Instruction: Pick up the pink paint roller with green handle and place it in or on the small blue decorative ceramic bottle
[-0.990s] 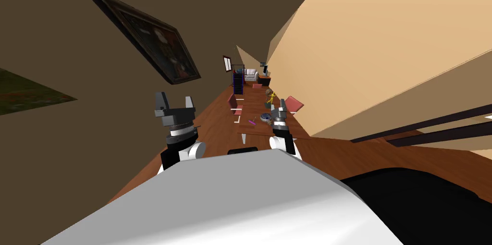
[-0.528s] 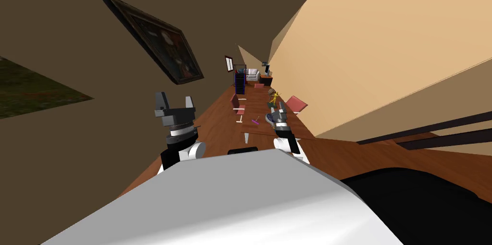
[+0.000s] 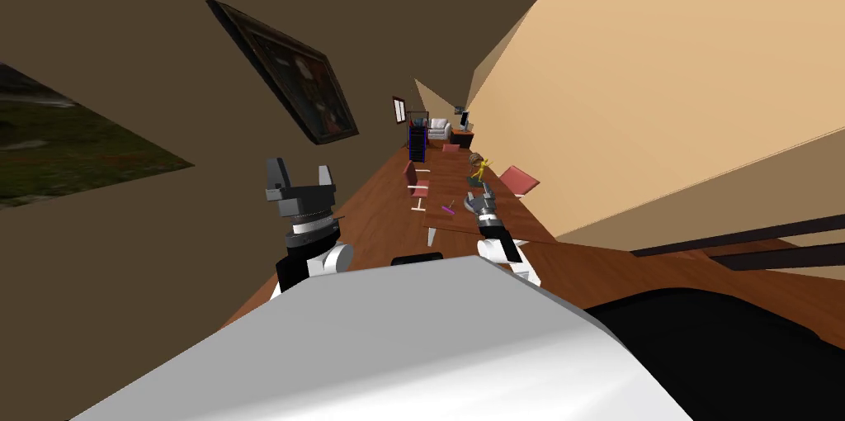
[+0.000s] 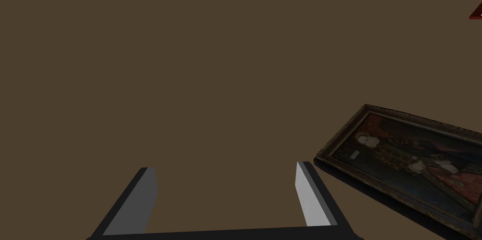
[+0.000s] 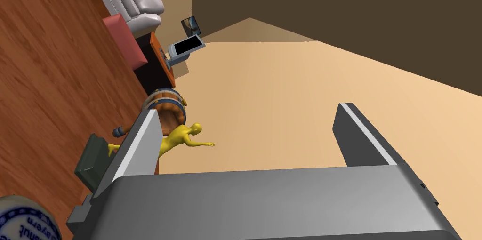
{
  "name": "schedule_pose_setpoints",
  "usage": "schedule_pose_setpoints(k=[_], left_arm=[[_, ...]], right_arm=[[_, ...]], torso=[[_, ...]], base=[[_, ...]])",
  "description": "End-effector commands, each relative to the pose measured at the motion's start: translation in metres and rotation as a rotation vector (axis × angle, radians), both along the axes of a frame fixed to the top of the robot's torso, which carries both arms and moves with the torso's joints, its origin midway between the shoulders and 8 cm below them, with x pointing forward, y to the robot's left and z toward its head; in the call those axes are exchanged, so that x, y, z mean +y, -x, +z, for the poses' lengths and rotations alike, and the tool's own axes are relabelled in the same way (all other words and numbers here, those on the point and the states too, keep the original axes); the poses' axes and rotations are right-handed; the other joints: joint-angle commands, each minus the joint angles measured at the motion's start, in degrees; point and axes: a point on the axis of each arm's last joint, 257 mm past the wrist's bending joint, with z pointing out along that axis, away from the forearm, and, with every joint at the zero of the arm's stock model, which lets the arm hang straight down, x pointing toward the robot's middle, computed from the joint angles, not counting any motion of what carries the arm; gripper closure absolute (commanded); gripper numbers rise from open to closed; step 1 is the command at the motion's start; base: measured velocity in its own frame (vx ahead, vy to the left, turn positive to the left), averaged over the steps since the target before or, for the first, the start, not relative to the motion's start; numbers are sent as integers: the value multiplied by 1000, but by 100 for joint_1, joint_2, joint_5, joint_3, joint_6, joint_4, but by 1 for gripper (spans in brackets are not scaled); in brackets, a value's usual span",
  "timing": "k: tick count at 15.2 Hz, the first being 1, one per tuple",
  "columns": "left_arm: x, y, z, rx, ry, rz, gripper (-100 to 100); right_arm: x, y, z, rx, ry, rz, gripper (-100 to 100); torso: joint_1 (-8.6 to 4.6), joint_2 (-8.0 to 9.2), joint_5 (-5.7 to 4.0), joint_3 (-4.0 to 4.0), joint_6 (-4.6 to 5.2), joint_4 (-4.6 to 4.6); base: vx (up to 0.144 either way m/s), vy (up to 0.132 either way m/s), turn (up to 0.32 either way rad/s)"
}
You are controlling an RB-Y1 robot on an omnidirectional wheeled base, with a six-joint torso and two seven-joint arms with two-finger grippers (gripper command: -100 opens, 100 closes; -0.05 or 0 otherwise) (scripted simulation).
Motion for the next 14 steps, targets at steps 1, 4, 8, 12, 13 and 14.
schedule_pose_setpoints(k=[1,4,8,12,13,14], left_arm=[[0,0,0,0,0,0,0],[0,0,0,0,0,0,0],[0,0,0,0,0,0,0],[0,0,0,0,0,0,0],[0,0,0,0,0,0,0],[0,0,0,0,0,0,0]], right_arm=[[-12,0,-11,28,-54,-1,-100],[-28,1,-27,64,-112,-12,-100],[-62,6,-61,134,-230,-49,-100],[-99,16,-96,198,-357,-103,-100],[-99,16,-96,193,-379,-100,-100],[-99,16,-96,193,-379,-100,-100]], torso=[[0,0,0,0,0,0],[-14,6,-3,4,-1,2],[-15,1,-2,1,1,1],[-5,-8,0,-4,0,-1],[-3,-7,0,-4,-1,-1],[-1,-7,0,-4,-1,-1]], base=[[9,128,54],[-3,94,51],[15,106,66],[35,127,90],[35,137,88],[28,92,31]])
